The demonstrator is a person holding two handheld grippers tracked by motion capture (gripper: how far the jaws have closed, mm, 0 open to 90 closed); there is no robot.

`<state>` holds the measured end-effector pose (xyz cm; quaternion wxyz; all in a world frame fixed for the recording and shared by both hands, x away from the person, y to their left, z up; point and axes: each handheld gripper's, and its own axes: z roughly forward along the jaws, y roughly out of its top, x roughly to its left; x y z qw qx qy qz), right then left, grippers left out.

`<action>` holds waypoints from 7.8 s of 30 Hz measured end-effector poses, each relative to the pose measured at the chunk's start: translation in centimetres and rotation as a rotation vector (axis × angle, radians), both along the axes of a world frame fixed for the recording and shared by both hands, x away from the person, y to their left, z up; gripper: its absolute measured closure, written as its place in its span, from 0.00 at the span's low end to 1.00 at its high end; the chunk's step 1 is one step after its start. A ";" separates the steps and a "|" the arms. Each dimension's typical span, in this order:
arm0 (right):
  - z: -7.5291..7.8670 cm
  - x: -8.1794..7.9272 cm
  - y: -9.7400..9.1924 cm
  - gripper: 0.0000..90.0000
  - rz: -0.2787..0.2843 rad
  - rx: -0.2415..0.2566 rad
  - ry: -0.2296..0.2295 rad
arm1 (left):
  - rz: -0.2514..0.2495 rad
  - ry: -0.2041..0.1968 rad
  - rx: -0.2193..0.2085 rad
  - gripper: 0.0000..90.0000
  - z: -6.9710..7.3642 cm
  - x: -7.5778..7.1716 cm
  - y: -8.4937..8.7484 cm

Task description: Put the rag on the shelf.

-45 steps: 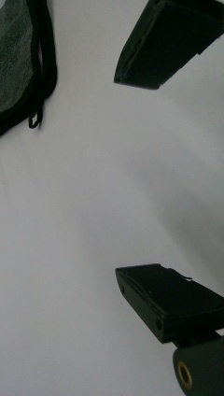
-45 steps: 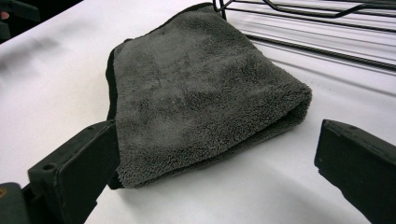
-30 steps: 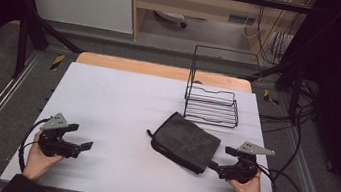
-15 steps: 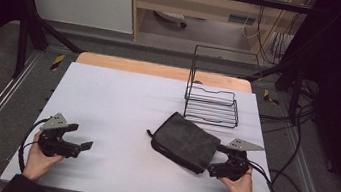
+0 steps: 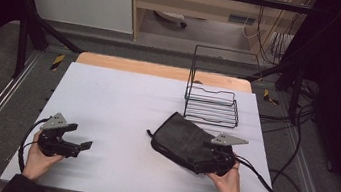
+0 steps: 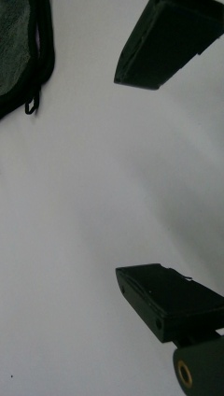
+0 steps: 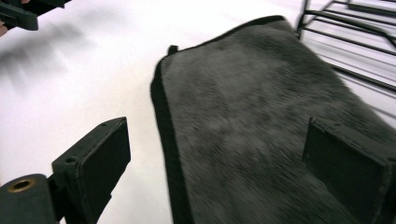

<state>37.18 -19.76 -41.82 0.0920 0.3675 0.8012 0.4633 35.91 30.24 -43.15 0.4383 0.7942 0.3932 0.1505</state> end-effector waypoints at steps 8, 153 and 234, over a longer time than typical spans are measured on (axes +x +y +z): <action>0.2 0.9 3.5 0.19 0.036 -0.045 0.009 | 0.001 0.002 0.007 0.08 0.0 0.0 0.0; -0.2 -1.1 17.3 0.86 0.365 -0.163 -0.068 | -0.011 0.009 0.022 0.11 -0.1 -0.1 -0.3; -2.1 -2.6 3.7 0.92 -0.088 -0.169 0.162 | -0.145 0.236 0.169 0.91 0.2 3.1 -12.5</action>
